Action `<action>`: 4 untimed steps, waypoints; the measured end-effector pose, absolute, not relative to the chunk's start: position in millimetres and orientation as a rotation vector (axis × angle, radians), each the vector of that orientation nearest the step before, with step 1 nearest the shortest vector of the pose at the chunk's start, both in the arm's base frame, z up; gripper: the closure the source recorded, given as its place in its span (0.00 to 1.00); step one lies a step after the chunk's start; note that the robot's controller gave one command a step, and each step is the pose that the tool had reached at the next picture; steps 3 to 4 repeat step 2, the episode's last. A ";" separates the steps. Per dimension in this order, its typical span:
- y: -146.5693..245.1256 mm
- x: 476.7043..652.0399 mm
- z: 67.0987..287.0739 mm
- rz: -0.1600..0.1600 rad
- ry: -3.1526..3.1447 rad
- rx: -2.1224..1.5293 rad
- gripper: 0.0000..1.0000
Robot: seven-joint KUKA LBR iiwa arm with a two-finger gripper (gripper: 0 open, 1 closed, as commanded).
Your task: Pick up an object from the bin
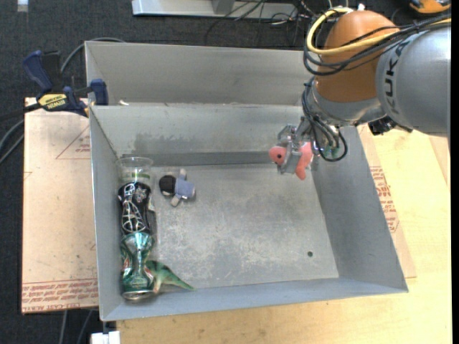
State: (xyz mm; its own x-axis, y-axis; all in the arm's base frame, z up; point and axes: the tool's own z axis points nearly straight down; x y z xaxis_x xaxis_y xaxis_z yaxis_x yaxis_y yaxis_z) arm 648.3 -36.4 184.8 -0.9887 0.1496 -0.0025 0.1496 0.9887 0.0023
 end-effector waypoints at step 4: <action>-33.3 641.1 296.5 0.003 3.122 0.156 1.00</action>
Offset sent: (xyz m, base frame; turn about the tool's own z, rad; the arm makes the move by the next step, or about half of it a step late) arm -0.0096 0.0030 0.1064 -0.0513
